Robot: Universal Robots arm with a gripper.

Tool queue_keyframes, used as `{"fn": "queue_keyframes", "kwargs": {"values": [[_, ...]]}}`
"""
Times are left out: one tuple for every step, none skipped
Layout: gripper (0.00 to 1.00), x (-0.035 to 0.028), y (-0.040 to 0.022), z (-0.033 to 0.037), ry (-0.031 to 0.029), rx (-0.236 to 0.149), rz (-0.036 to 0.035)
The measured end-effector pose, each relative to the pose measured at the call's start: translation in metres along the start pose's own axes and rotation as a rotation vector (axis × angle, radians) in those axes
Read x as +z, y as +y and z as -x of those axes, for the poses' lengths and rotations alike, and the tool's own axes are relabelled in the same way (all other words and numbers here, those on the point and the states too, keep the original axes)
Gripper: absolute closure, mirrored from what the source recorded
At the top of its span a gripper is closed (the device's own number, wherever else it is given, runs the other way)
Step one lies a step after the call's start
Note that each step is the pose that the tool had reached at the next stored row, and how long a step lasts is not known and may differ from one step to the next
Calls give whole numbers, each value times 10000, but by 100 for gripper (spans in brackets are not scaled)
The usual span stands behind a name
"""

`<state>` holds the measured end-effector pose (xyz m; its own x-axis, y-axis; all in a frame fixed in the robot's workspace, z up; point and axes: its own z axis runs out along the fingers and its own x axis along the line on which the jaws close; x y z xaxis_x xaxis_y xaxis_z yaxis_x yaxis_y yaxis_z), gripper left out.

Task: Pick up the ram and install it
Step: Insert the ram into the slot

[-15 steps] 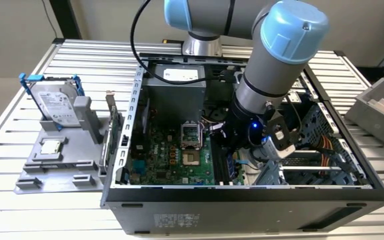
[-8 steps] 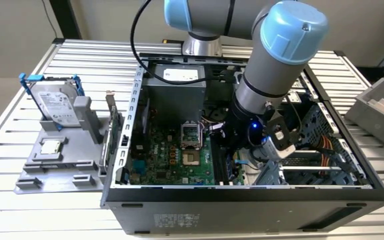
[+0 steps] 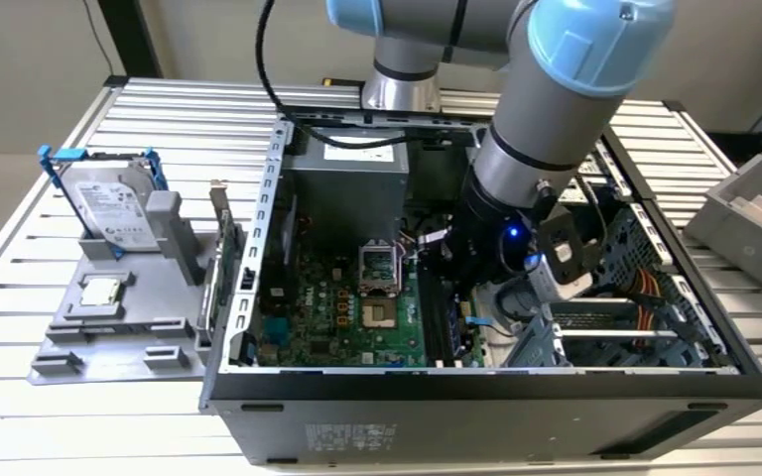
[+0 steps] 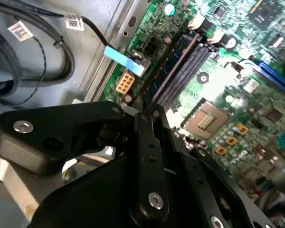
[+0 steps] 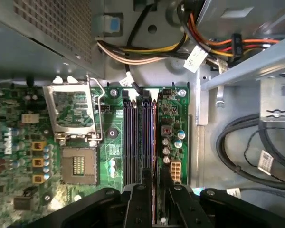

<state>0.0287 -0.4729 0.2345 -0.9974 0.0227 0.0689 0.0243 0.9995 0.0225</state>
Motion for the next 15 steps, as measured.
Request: {"fn": "queue_keyframes", "kwargs": {"values": [[0, -48, 1, -3, 0, -1, -1], [0, -91, 3, -6, 0, -1, 0], [0, -136, 5, -9, 0, -2, 0], [0, -181, 9, -12, 0, -2, 0], [0, -221, 11, -14, 1, -3, 1], [0, -250, 12, -17, 0, -5, 15], [0, -260, 12, -18, 2, -9, 74], [0, -259, 12, -20, 2, -13, 137], [0, -260, 12, -20, 2, -14, 140], [0, -260, 12, -20, 2, -15, 141], [0, -260, 12, -20, 3, -16, 141], [100, -260, 12, -20, 3, -18, 139], [100, -260, 12, -20, 3, -19, 140], [100, -261, 12, -20, 3, -19, 139], [100, -260, 12, -19, 3, -21, 139]]}}
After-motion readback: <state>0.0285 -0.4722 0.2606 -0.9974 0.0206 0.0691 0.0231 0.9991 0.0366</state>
